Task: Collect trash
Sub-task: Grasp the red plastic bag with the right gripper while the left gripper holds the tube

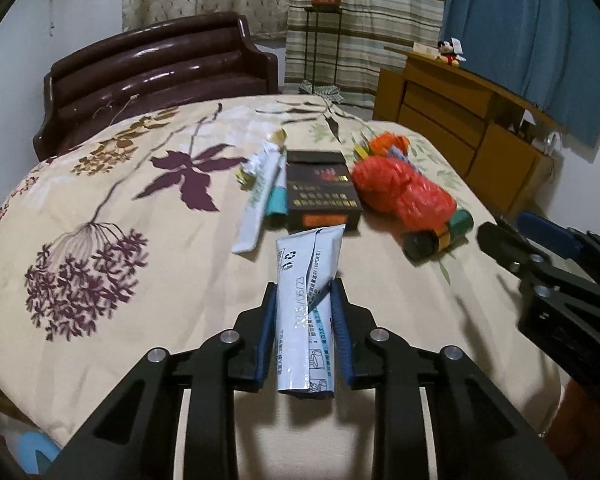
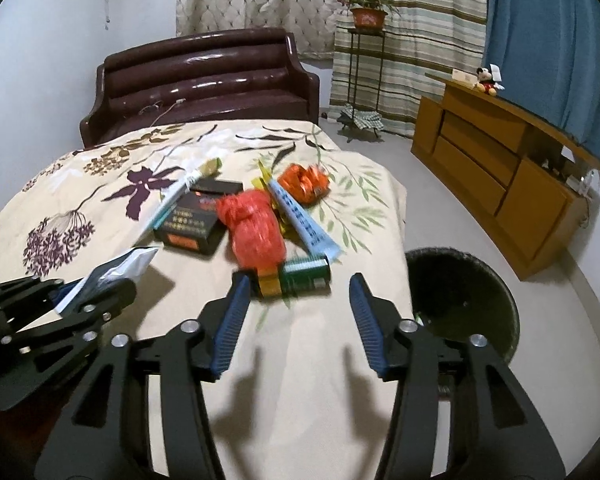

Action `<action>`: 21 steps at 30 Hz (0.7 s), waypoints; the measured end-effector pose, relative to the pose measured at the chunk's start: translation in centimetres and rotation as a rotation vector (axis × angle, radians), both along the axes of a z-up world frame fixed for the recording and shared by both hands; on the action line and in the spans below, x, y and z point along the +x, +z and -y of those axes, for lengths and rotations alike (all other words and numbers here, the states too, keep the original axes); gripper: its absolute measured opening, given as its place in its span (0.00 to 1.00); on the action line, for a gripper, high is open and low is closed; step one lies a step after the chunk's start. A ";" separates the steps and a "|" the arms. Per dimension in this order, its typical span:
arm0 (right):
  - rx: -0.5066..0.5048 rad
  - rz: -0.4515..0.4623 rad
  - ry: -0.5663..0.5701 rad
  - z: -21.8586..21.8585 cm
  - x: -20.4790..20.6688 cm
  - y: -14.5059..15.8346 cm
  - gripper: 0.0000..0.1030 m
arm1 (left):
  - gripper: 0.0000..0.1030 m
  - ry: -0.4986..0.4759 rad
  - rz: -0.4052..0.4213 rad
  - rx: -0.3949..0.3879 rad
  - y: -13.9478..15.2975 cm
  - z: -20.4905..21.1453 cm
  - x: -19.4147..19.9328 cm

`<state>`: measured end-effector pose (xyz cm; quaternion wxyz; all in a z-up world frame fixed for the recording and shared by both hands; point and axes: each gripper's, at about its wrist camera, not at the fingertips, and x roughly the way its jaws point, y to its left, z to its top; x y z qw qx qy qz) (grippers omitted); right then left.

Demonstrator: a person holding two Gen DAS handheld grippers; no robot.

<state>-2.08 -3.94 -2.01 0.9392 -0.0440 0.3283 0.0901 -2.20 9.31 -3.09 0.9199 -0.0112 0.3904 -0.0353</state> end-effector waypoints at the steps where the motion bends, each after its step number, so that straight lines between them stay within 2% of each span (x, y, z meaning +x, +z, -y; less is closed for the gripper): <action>1: -0.005 0.004 0.005 -0.3 0.5 0.1 0.49 | 0.26 0.005 0.003 -0.004 0.2 -0.2 0.0; 13: 0.003 -0.046 0.050 -2.9 5.6 -1.1 0.49 | 0.26 0.099 0.025 0.011 1.2 -3.8 2.3; 19: -0.003 -0.084 0.067 -3.9 7.0 -1.9 0.49 | 0.26 0.114 0.027 0.019 0.9 -4.9 3.8; 21: -0.003 -0.100 0.074 -4.2 7.4 -2.1 0.47 | 0.26 0.111 0.030 0.022 0.8 -4.9 4.2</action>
